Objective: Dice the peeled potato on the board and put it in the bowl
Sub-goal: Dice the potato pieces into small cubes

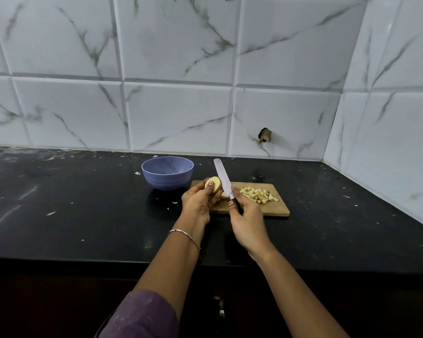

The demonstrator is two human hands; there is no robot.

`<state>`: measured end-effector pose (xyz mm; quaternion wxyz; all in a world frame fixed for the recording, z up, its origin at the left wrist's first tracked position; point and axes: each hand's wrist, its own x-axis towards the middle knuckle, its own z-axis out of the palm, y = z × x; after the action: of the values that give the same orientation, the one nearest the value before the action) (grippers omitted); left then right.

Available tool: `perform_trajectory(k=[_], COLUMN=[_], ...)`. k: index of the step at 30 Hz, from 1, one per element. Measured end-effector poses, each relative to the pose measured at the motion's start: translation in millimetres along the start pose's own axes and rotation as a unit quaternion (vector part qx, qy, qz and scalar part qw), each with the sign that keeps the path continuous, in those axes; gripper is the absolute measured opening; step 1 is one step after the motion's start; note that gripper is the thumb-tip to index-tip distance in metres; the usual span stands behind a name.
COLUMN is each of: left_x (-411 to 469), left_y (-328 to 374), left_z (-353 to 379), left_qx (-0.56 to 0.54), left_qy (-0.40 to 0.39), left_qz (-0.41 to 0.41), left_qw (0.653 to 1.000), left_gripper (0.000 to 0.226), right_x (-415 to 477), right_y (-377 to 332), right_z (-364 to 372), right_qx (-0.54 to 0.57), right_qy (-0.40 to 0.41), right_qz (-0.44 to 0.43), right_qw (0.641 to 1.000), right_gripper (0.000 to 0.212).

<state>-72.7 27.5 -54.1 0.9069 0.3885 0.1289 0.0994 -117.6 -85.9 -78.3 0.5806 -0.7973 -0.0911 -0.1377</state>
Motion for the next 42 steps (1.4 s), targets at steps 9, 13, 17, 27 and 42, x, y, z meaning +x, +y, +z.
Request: perform_trajectory(k=[9,13,17,27,42], left_x=[2.1,0.0,0.2,3.6,4.4], left_y=[-0.7,-2.4,-2.0,-1.7,-4.8], left_z=[0.0,-0.2,-0.5,1.1,-0.1], left_qx=[-0.009,-0.004,0.010,0.006,0.038], left_qy=[0.009,0.003,0.008,0.010,-0.006], left_qz=[0.001,0.007,0.007,-0.001,0.014], left_qw=[1.000,1.000,1.000,1.000,0.999], left_gripper=[0.019,0.021,0.022,0.025,0.014], right_x=[2.1,4.3,4.4,1.5,-5.8], right_y=[-1.7,-1.5,0.1,0.2,0.3], right_z=[-0.7,-1.1,-3.6,-9.8,-21.0], right_qx=[0.034,0.027,0.017,0.050,0.002], right_qy=[-0.008,-0.010,-0.016,-0.029,-0.030], right_qz=[0.009,0.009,0.007,0.018,0.011], right_qw=[0.999,1.000,1.000,0.998,0.999], right_gripper=[0.043,0.043,0.043,0.042,0.045])
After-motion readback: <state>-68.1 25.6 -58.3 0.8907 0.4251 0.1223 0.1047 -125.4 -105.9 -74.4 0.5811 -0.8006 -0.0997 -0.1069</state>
